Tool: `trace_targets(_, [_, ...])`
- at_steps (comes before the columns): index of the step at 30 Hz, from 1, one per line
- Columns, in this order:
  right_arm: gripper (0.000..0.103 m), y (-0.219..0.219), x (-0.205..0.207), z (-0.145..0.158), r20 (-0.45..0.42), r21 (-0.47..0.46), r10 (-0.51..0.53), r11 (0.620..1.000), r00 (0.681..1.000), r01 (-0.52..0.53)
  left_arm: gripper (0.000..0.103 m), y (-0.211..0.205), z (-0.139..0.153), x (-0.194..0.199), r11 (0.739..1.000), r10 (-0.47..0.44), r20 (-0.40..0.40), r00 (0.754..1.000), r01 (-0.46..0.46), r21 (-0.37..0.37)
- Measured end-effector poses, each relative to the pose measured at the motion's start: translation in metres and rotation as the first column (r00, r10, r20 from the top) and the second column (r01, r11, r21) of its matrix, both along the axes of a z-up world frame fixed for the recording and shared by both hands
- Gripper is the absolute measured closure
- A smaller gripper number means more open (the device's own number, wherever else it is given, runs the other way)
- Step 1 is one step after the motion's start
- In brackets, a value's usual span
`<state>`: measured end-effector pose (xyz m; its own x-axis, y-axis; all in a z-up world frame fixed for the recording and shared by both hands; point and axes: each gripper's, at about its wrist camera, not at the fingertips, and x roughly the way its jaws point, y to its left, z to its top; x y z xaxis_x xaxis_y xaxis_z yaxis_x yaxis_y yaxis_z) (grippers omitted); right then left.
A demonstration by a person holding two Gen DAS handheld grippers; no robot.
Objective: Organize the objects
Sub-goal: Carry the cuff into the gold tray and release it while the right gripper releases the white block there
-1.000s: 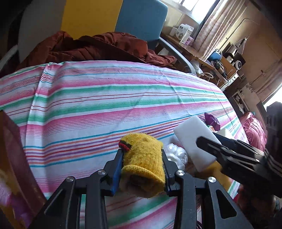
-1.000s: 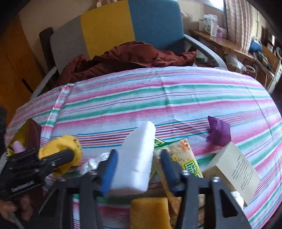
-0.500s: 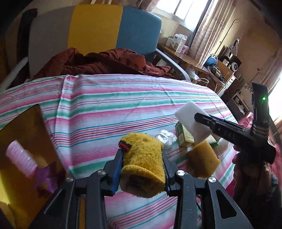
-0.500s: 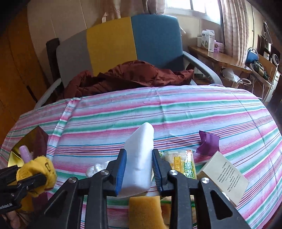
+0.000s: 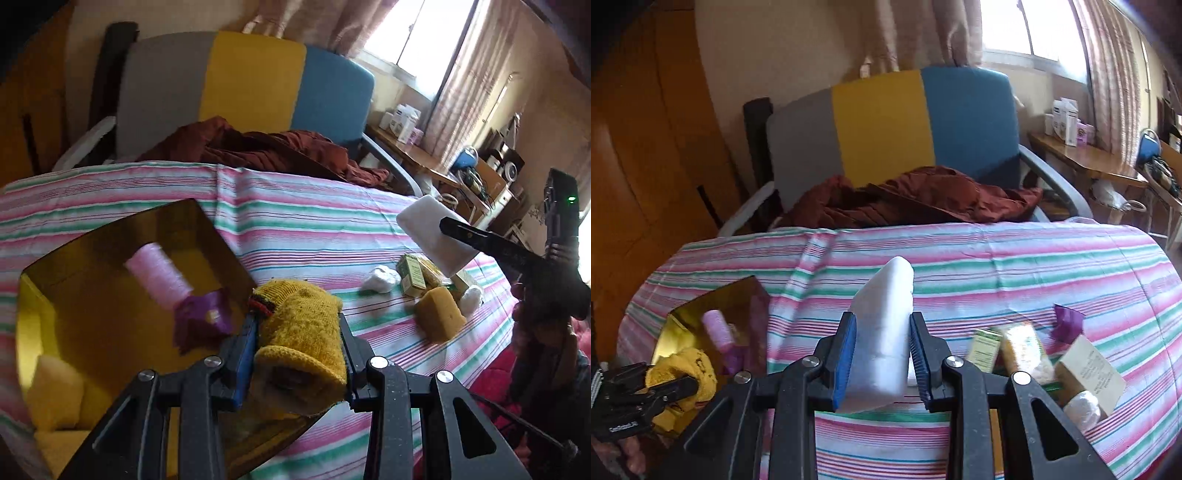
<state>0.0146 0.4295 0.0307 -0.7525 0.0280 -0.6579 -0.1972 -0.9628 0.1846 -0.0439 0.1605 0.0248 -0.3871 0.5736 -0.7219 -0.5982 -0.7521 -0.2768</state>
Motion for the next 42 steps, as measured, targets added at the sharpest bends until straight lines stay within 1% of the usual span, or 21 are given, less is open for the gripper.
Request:
trace_targets(4, [0.075, -0.037, -0.003, 0.009, -0.012, -0.009, 0.087, 0.996, 0.996, -0.087, 0.064, -0.034, -0.001, 0.003, 0.998, 0.059, -0.005, 0.998, -0.058, 0.003])
trace_targets(10, [0.075, -0.096, -0.012, 0.01, -0.003, -0.024, 0.224, 0.974, 0.975, -0.224, 0.064, -0.083, -0.015, 0.009, 0.989, 0.146, 0.015, 0.989, -0.146, -0.009])
trace_targets(13, [0.075, -0.124, -0.019, 0.007, 0.012, -0.044, 0.291, 0.956, 0.957, -0.29, 0.063, -0.105, -0.021, 0.014, 0.983, 0.183, 0.021, 0.983, -0.183, -0.009])
trace_targets(16, [0.075, -0.152, -0.027, 0.003, 0.027, -0.068, 0.361, 0.931, 0.932, -0.359, 0.063, -0.12, -0.025, 0.017, 0.98, 0.2, 0.025, 0.98, -0.2, -0.006])
trace_targets(19, [0.075, -0.182, -0.034, -0.001, 0.041, -0.071, 0.427, 0.903, 0.903, -0.424, 0.063, -0.131, -0.03, 0.02, 0.976, 0.216, 0.025, 0.976, -0.216, -0.012])
trace_targets(23, [0.074, -0.218, -0.046, -0.003, 0.055, -0.059, 0.488, 0.873, 0.871, -0.485, 0.063, -0.143, -0.036, 0.023, 0.975, 0.223, 0.041, 0.974, -0.223, 0.004])
trace_targets(29, [0.075, -0.263, -0.069, -0.001, 0.08, -0.015, 0.53, 0.848, 0.844, -0.53, 0.062, -0.144, -0.04, 0.027, 0.978, 0.207, 0.034, 0.978, -0.207, 0.018])
trace_targets(31, [0.073, -0.278, -0.081, 0.0, 0.085, 0.006, 0.532, 0.845, 0.843, -0.534, 0.055, -0.146, -0.041, 0.027, 0.977, 0.211, 0.032, 0.977, -0.211, 0.023])
trace_targets(32, [0.072, -0.286, -0.089, 0.001, 0.083, 0.025, 0.515, 0.855, 0.853, -0.518, 0.052, -0.147, -0.042, 0.026, 0.977, 0.21, 0.035, 0.977, -0.211, 0.027])
trace_targets(33, [0.065, -0.292, -0.097, 0.001, 0.08, 0.027, 0.509, 0.858, 0.857, -0.512, 0.045, -0.149, -0.042, 0.027, 0.976, 0.213, 0.037, 0.976, -0.214, 0.032])
trace_targets(34, [0.06, -0.298, -0.104, 0.001, 0.075, 0.008, 0.516, 0.855, 0.853, -0.518, 0.041, -0.15, -0.042, 0.027, 0.975, 0.218, 0.034, 0.975, -0.219, 0.035])
trace_targets(35, [0.051, -0.301, -0.111, 0.0, 0.071, -0.035, 0.529, 0.849, 0.846, -0.528, 0.041, -0.151, -0.041, 0.027, 0.974, 0.223, 0.029, 0.974, -0.224, 0.035])
trace_targets(36, [0.049, -0.302, -0.115, -0.001, 0.066, -0.079, 0.539, 0.842, 0.84, -0.534, 0.04, -0.153, -0.041, 0.027, 0.973, 0.227, 0.026, 0.974, -0.228, 0.034])
trace_targets(37, [0.049, -0.302, -0.117, -0.003, 0.057, -0.128, 0.548, 0.833, 0.835, -0.538, 0.04, -0.155, -0.041, 0.028, 0.972, 0.232, 0.024, 0.973, -0.232, 0.035])
trace_targets(38, [0.049, -0.3, -0.117, -0.004, 0.049, -0.149, 0.549, 0.83, 0.835, -0.537, 0.04, -0.158, -0.041, 0.028, 0.97, 0.239, 0.022, 0.971, -0.24, 0.036])
trace_targets(42, [0.049, -0.292, -0.108, -0.013, 0.082, -0.147, 0.533, 0.842, 0.842, -0.519, 0.04, -0.165, -0.04, 0.025, 0.964, 0.264, 0.014, 0.964, -0.264, 0.039])
